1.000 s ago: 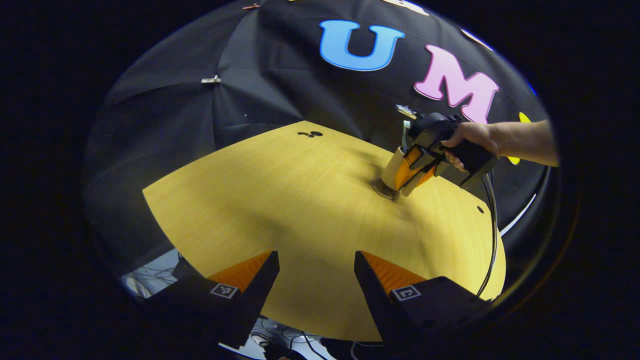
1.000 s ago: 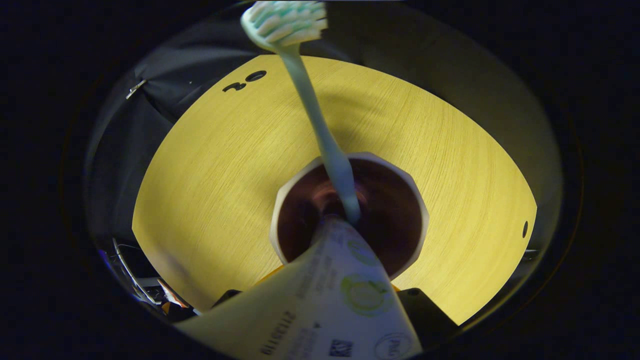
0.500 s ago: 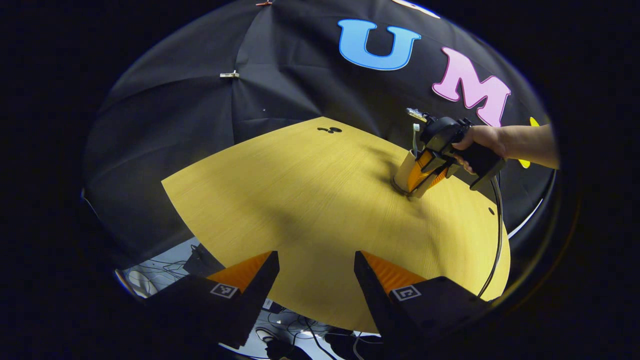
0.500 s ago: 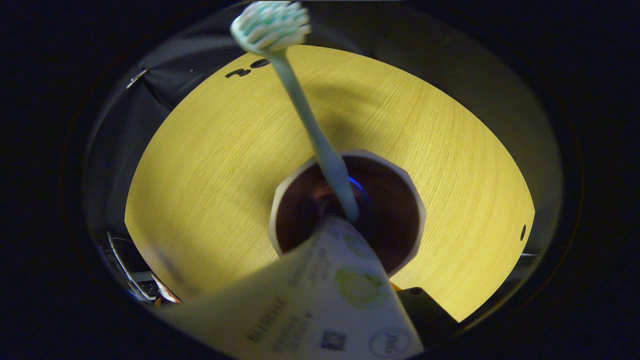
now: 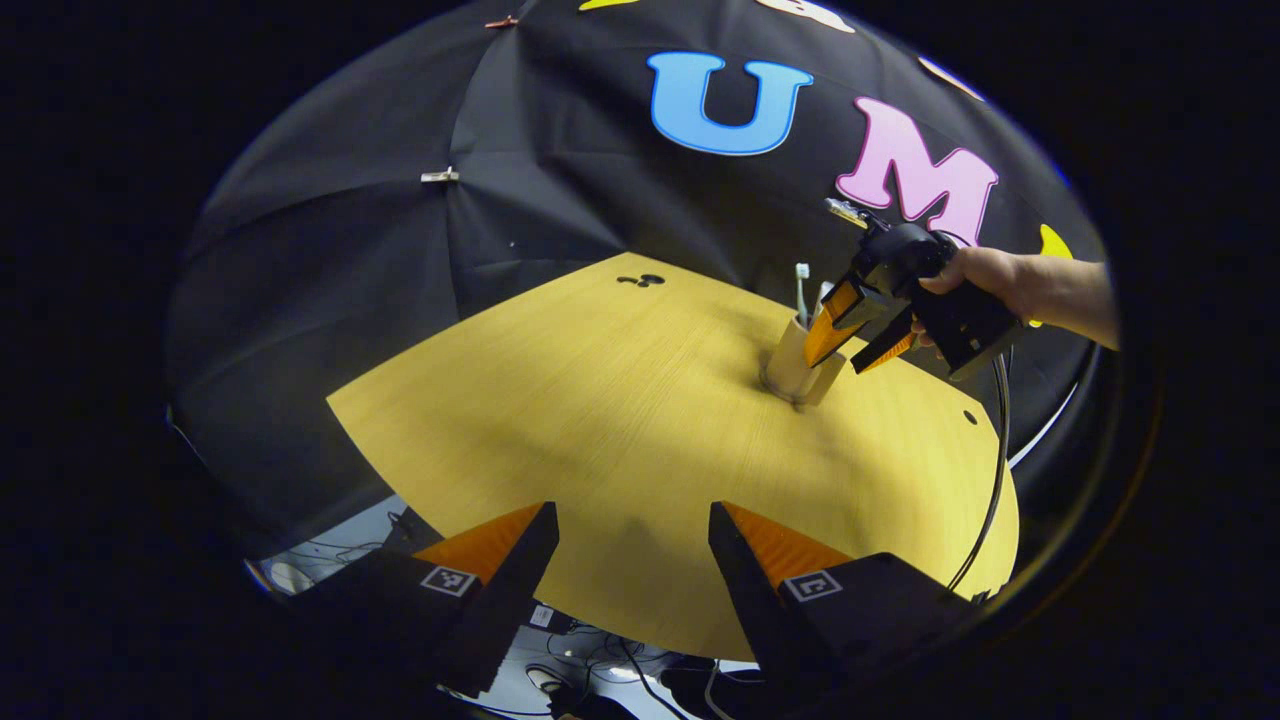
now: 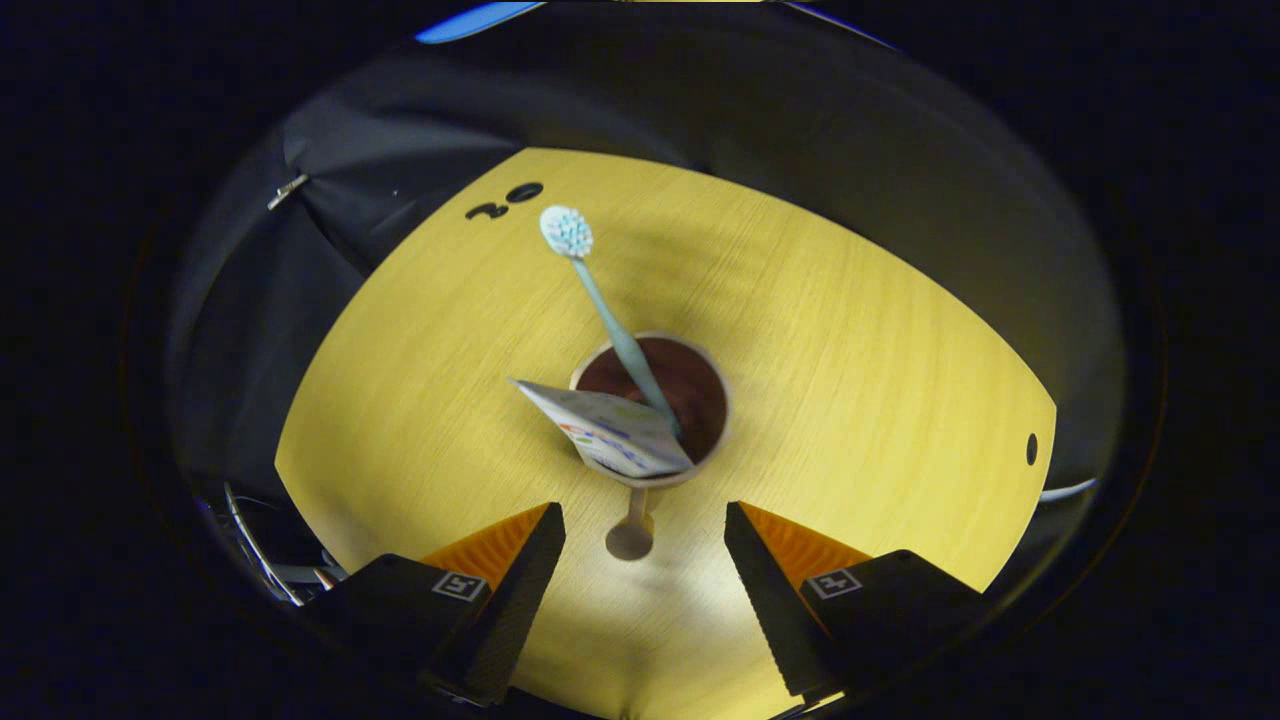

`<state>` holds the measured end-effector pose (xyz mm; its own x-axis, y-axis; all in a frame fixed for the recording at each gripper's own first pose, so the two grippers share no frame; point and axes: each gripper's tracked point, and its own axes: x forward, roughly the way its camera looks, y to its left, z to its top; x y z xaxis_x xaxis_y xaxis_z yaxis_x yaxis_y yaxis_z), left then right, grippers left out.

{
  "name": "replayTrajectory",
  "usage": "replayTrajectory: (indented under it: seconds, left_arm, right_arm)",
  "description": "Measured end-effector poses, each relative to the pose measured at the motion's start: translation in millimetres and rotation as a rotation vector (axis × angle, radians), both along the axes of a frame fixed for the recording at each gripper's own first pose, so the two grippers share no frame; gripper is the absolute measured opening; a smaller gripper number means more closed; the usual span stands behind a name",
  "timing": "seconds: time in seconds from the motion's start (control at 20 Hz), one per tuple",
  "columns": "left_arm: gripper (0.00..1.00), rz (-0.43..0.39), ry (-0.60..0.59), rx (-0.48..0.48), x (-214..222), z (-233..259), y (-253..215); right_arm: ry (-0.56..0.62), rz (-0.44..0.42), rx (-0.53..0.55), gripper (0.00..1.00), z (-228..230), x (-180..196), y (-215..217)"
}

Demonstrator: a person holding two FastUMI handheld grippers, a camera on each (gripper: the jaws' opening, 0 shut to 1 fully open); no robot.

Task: Put the toothbrush and toothpaste on the desktop into the cup, then pick up the cup and place it on the coaster on the desktop.

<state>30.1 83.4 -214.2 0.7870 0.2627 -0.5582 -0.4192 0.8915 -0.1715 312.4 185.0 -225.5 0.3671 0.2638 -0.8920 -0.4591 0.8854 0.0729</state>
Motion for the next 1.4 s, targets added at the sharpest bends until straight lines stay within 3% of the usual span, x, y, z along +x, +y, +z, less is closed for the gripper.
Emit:
replayTrajectory:
  seconds: [0.25, 0.55, 0.75, 0.95, 1.25, 1.4]
  left_arm:
    - [0.96, -0.072, -0.083, 0.035, 19.7, 46.6, -16.6]
    - [0.96, -0.175, -0.226, 0.060, 46.6, 116.8, -53.7]
    - [0.96, -0.261, -0.306, 0.056, 46.3, 158.5, -81.6]
    - [0.96, -0.321, -0.381, 0.090, 29.5, 194.0, -95.9]
    - [0.95, -0.361, -0.502, 0.178, -2.5, 239.3, -100.1]
    - [0.95, -0.387, -0.515, 0.178, -9.9, 242.7, -104.1]
  right_arm:
    - [-0.186, -0.033, 0.080, 0.99, 65.1, -15.7, -26.7]
    - [-0.428, -0.034, 0.166, 0.99, 151.5, -77.3, -57.7]
    - [-0.604, -0.141, 0.243, 0.98, 205.2, -128.4, -87.9]
    - [-0.781, -0.233, 0.242, 0.99, 246.5, -181.1, -123.6]
    - [-0.935, -0.394, 0.268, 0.98, 267.6, -248.7, -171.3]
    - [-0.979, -0.433, 0.251, 0.99, 269.0, -274.8, -189.4]
